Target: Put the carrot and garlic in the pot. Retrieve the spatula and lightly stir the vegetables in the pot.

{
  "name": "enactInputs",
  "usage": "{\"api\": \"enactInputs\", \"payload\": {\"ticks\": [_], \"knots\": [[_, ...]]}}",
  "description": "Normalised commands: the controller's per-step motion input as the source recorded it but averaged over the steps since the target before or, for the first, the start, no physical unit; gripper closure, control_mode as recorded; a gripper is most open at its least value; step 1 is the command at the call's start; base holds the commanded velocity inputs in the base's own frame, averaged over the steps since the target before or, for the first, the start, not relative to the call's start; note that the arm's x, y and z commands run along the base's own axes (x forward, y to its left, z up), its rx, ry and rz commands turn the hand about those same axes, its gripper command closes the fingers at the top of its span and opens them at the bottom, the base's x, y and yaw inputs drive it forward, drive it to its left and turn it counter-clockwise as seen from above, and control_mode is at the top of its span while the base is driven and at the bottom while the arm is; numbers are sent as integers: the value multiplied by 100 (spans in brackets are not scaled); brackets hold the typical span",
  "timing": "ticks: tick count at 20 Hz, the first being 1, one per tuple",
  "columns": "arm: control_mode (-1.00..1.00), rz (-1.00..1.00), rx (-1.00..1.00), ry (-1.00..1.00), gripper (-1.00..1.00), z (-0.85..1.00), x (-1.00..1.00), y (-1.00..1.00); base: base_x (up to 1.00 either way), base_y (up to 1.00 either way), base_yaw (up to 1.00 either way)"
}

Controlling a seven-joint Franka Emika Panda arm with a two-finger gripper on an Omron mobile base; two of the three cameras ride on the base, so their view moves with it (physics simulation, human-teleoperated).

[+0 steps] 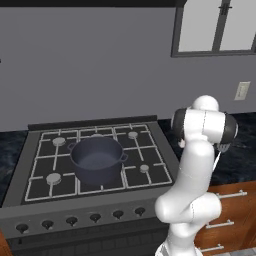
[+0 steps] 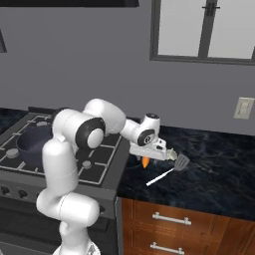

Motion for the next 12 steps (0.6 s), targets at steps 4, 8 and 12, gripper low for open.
{"api": "enactInputs", "payload": {"ticks": [4,8,12], "knots": [[-100,0,3,0,-100,-18,10,0,0,0,0],[-100,2,7,0,100,-6,1,0,0,0,0],[-100,12,9,0,100,5,-2,0,0,0,0]]}}
